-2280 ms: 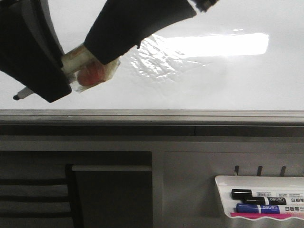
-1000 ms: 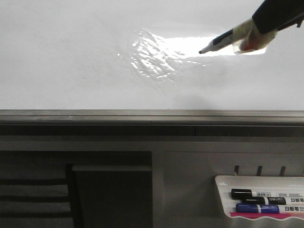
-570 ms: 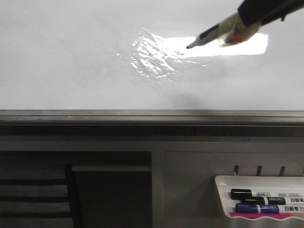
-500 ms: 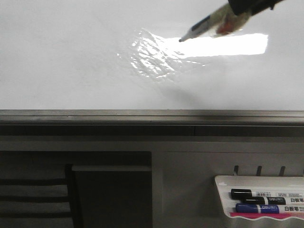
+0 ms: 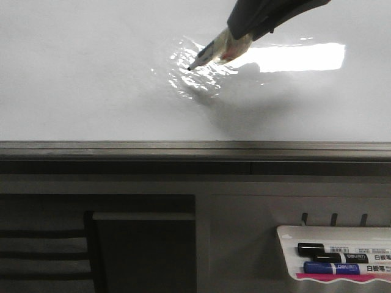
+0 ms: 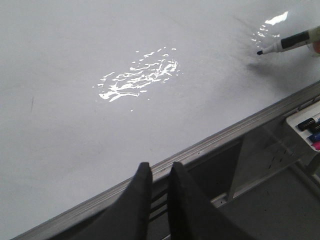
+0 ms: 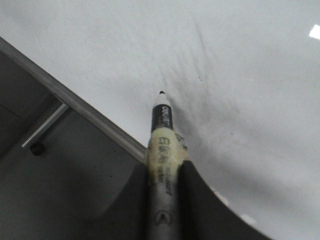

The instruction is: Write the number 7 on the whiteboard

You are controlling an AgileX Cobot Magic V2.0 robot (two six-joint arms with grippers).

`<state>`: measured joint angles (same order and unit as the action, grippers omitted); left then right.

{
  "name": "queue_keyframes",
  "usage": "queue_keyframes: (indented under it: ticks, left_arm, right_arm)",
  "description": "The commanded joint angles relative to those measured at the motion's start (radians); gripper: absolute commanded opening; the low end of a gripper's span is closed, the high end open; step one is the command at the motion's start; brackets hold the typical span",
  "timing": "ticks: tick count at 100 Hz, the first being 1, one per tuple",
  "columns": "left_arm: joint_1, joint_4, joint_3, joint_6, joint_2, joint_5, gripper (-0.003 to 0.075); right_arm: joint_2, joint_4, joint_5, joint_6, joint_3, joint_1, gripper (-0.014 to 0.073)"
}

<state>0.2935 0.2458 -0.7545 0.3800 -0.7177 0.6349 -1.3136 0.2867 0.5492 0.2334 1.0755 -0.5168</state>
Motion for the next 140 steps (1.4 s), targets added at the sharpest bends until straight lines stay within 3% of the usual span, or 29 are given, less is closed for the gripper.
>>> queue_keyframes:
  ticks: [1, 35, 66, 96, 120, 140]
  left_arm:
    - [-0.003, 0.02, -0.028, -0.011, 0.003, -0.071, 0.0059]
    - [-0.003, 0.02, -0.028, -0.011, 0.003, -0.071, 0.0059]
    - [-0.003, 0.02, -0.028, -0.011, 0.003, -0.071, 0.0059]
    - [-0.003, 0.02, -0.028, -0.011, 0.003, -0.071, 0.0059]
    - [-0.003, 0.02, -0.028, -0.011, 0.003, -0.071, 0.0059]
    - [-0.003, 0.02, -0.028, -0.011, 0.003, -0.071, 0.0059]
  right_arm:
    - [0.012, -0.008, -0.089, 0.0, 0.037, 0.0, -0.0046]
    - [-0.04, -0.019, -0.124, 0.0, 0.037, 0.045, -0.0046]
    - [0.017, -0.066, -0.016, -0.029, 0.037, 0.146, -0.0046]
    - [0.019, -0.06, 0.011, -0.029, 0.032, 0.14, -0.0046]
    - [-0.01, -0.043, 0.018, -0.029, -0.061, 0.048, -0.0046]
    - [0.005, -0.041, -0.005, -0.029, -0.048, 0.016, -0.0046]
